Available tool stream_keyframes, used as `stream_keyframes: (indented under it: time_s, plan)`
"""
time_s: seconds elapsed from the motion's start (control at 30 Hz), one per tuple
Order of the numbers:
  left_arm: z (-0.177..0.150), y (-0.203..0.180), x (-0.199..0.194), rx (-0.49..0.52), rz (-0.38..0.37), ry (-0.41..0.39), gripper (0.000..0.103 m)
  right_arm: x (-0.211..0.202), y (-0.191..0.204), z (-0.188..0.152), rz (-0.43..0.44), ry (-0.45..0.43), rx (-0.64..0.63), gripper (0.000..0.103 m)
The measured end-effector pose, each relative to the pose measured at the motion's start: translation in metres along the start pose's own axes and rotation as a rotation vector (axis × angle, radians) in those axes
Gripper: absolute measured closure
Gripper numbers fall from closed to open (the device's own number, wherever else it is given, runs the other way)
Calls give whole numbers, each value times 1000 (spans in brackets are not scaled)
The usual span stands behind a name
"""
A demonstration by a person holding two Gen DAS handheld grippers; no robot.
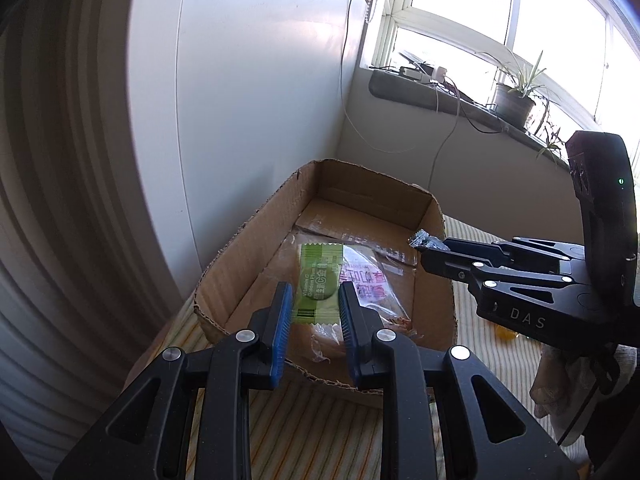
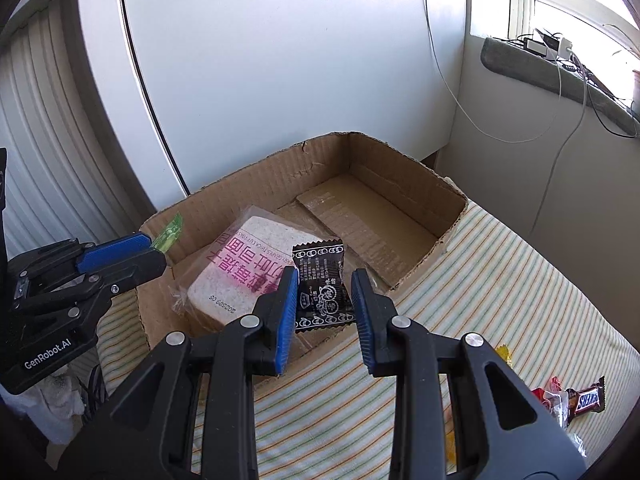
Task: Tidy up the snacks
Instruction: 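Carry the black candy packet with the right gripper into the box and release, then grasp the blue-wrapped chocolate bar with the right gripper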
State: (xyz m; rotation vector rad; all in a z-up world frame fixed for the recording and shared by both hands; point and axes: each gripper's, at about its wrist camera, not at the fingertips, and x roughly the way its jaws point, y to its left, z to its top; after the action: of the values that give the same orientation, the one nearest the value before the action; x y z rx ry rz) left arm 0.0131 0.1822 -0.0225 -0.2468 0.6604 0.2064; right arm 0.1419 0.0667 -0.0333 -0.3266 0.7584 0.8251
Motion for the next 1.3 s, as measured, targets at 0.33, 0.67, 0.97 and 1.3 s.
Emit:
stream_keyframes:
  time_s: [0.33,0.67,0.97,1.3]
  plan:
    - [0,1,-1,-19,2,-4,60,-5,-2,-1,-13,-25,3,49]
    - [0,-13,-9,-19,-21,-19,60,-34,-13,-11,-54,-52,17,23]
    - [-8,-45,-13,18,-76,-17,49,-76,-43,-35,-124,-72,62,18]
    - [-17,-82,-11,71,-146,5,46,-123,-93,-79,-223,-75,164,18]
